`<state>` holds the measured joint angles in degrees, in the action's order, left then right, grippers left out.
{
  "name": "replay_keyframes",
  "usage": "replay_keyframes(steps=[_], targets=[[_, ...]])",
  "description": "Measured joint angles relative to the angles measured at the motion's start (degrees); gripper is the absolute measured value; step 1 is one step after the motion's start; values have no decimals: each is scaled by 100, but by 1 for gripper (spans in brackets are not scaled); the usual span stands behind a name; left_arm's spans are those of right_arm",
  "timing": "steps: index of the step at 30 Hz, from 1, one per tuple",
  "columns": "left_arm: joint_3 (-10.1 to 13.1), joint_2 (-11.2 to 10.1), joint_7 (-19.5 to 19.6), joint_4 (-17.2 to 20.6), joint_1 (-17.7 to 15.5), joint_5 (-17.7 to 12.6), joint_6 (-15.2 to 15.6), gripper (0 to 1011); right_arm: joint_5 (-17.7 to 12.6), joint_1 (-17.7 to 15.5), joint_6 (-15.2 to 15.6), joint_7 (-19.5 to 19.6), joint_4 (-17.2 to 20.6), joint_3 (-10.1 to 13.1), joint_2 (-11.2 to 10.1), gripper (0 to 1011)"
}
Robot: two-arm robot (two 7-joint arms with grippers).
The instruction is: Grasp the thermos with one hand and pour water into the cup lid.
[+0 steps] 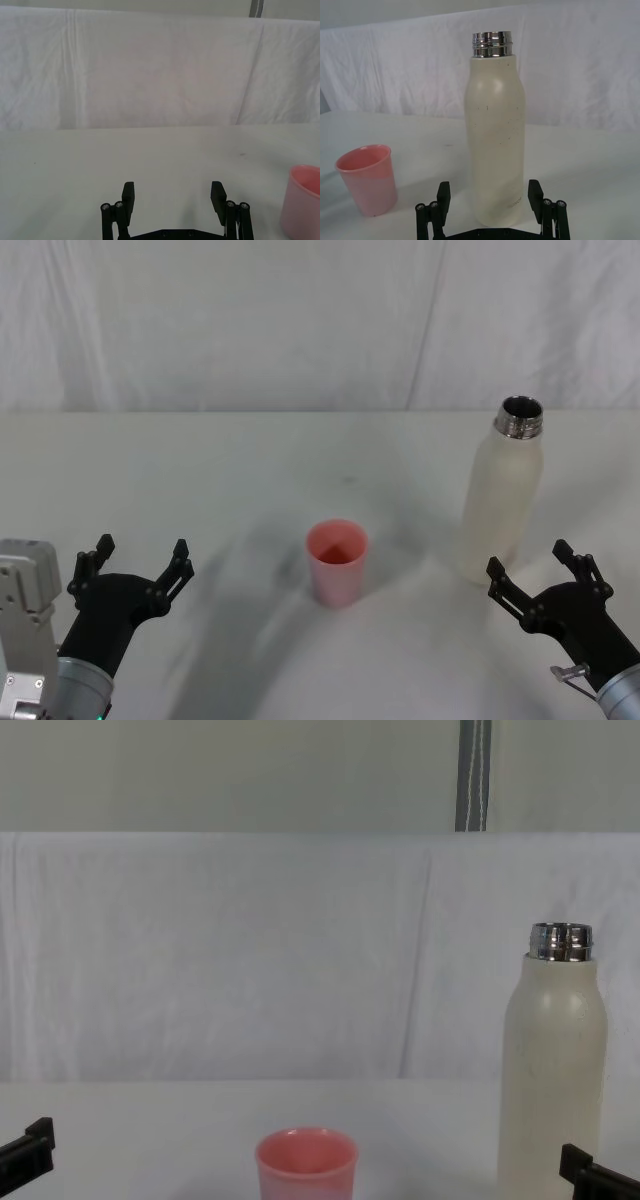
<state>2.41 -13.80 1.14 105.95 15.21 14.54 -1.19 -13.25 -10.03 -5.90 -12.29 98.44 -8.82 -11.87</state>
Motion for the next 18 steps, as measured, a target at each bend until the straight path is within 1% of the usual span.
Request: replay_keyframes(steps=[18], targets=[[0, 0, 0, 0, 0, 0, 0, 1001, 0, 0, 5, 1, 0, 0, 0, 1001]])
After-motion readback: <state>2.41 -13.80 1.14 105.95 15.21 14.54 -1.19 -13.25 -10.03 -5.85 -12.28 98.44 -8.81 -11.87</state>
